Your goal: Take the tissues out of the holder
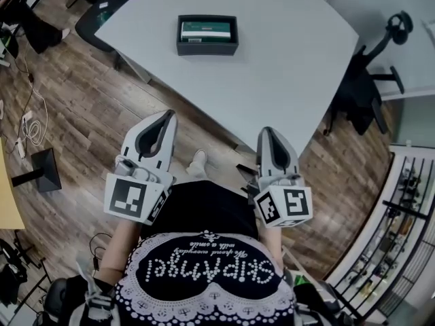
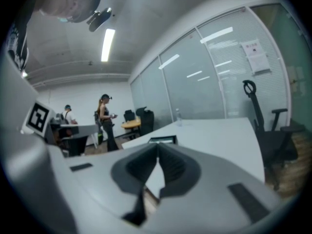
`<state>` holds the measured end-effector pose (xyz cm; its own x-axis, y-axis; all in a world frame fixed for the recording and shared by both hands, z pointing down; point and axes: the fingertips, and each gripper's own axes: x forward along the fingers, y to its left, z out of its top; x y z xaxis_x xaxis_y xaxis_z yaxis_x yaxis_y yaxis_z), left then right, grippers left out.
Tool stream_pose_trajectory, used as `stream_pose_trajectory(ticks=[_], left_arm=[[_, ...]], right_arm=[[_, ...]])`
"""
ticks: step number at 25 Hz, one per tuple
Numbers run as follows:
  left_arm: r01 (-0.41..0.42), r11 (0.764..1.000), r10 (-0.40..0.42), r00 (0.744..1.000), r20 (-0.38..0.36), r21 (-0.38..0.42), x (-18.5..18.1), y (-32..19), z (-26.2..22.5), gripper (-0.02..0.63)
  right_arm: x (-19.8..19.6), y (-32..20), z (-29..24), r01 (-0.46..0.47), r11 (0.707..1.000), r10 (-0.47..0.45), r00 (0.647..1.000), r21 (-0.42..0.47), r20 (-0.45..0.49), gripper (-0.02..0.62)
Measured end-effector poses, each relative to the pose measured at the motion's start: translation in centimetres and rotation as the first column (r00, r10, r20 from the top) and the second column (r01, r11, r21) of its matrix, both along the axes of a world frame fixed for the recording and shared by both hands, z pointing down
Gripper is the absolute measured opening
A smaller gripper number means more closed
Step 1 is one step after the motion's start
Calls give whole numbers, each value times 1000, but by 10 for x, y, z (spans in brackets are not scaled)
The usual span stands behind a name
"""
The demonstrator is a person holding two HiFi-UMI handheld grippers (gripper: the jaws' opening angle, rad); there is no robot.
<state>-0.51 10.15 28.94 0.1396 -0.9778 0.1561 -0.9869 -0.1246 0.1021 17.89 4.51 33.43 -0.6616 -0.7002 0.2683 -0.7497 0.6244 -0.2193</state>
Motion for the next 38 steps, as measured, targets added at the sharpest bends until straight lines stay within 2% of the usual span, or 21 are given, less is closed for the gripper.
stream_pose_trajectory(ticks=[13, 28, 38], left_arm=[[79, 997, -79, 997, 22, -10, -22, 2, 1, 28], [63, 998, -63, 998, 24, -6, -21, -12, -3, 28], [61, 998, -61, 998, -3, -28, -71, -55, 9, 28]], right_arm=[[-1, 0, 10, 13, 1000, -12, 1000, -26, 11, 35], [-1, -11, 11, -8, 999, 9, 1000, -39, 26, 34], [-44, -50, 14, -22, 998, 21, 1000, -64, -7, 35]])
